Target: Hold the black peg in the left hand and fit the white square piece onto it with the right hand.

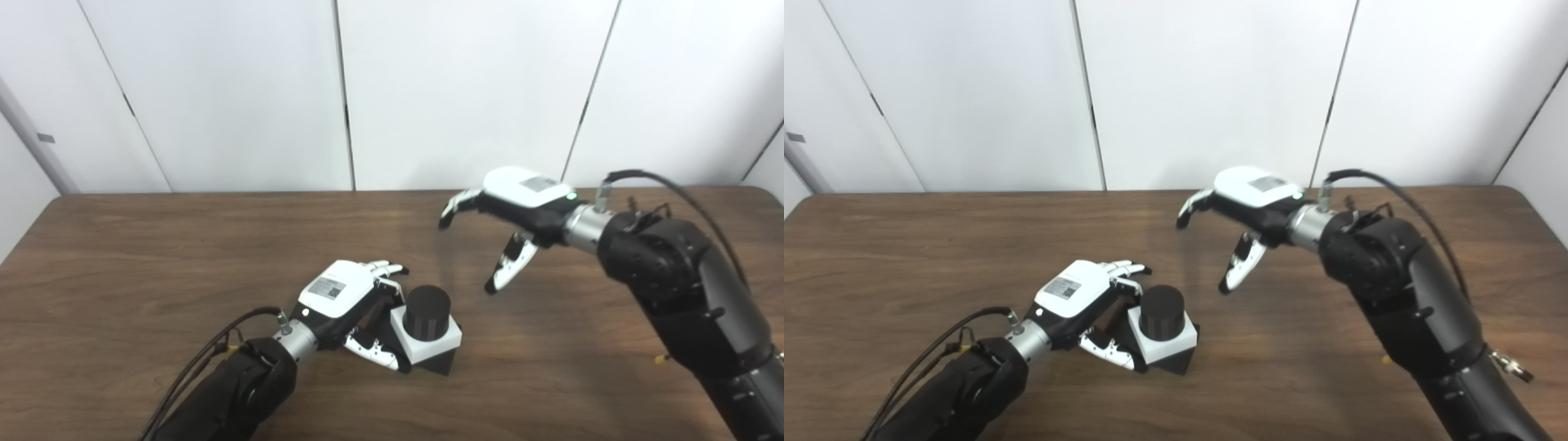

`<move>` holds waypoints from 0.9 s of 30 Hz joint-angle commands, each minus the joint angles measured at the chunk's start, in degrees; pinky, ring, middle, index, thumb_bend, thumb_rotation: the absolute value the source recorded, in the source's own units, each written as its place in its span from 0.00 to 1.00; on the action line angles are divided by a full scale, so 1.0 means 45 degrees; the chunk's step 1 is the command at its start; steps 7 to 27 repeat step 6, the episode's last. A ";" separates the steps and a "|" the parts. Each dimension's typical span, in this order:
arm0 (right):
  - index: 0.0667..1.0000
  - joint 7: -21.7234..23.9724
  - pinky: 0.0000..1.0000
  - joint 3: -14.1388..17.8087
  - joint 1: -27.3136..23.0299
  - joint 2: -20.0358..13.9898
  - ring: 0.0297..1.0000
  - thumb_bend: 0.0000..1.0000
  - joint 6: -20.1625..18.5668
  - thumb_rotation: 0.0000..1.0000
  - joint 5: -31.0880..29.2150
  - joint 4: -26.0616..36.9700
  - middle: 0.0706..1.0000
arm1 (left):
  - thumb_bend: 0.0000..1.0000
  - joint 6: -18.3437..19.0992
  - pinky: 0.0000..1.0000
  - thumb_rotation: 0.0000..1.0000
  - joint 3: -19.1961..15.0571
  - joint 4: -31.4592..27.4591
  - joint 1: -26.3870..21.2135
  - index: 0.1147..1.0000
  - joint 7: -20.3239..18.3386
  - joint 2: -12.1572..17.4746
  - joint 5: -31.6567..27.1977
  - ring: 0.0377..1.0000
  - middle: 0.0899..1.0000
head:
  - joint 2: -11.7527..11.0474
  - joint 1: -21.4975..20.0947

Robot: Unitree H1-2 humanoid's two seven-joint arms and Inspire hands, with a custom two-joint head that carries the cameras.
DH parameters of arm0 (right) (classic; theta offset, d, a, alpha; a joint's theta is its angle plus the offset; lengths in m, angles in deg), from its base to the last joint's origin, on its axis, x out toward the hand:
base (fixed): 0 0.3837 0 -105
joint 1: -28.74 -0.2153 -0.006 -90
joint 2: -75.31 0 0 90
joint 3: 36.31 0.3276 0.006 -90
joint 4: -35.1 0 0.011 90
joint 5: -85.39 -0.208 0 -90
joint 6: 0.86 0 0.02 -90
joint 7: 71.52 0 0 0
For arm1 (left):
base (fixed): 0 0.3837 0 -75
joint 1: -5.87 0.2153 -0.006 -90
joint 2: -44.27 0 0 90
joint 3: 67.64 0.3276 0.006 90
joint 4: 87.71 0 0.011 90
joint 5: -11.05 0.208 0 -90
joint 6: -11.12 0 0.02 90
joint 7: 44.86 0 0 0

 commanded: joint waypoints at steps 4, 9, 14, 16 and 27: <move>0.69 -0.1513 0.65 0.0890 0.0514 0.0326 0.77 0.74 -0.0403 0.10 -0.0532 0.0353 0.78 | 0.52 0.0133 0.82 0.07 0.0499 0.0667 0.0246 0.43 -0.0803 0.0040 0.0746 0.89 0.87 | -0.0010 0.0027; 0.70 -0.1927 0.63 0.1067 0.0776 0.0425 0.76 0.74 -0.0346 0.08 -0.0704 0.0297 0.78 | 0.52 0.0104 0.82 0.07 0.0485 0.0691 0.0242 0.43 -0.0765 0.0056 0.0744 0.90 0.87 | -0.0009 0.0012; 0.70 -0.1927 0.63 0.1067 0.0776 0.0425 0.76 0.74 -0.0346 0.08 -0.0704 0.0297 0.78 | 0.52 0.0104 0.82 0.07 0.0485 0.0691 0.0242 0.43 -0.0765 0.0056 0.0744 0.90 0.87 | -0.0009 0.0012; 0.70 -0.1927 0.63 0.1067 0.0776 0.0425 0.76 0.74 -0.0346 0.08 -0.0704 0.0297 0.78 | 0.52 0.0104 0.82 0.07 0.0485 0.0691 0.0242 0.43 -0.0765 0.0056 0.0744 0.90 0.87 | -0.0009 0.0012; 0.70 -0.1927 0.63 0.1067 0.0776 0.0425 0.76 0.74 -0.0346 0.08 -0.0704 0.0297 0.78 | 0.52 0.0104 0.82 0.07 0.0485 0.0691 0.0242 0.43 -0.0765 0.0056 0.0744 0.90 0.87 | -0.0009 0.0012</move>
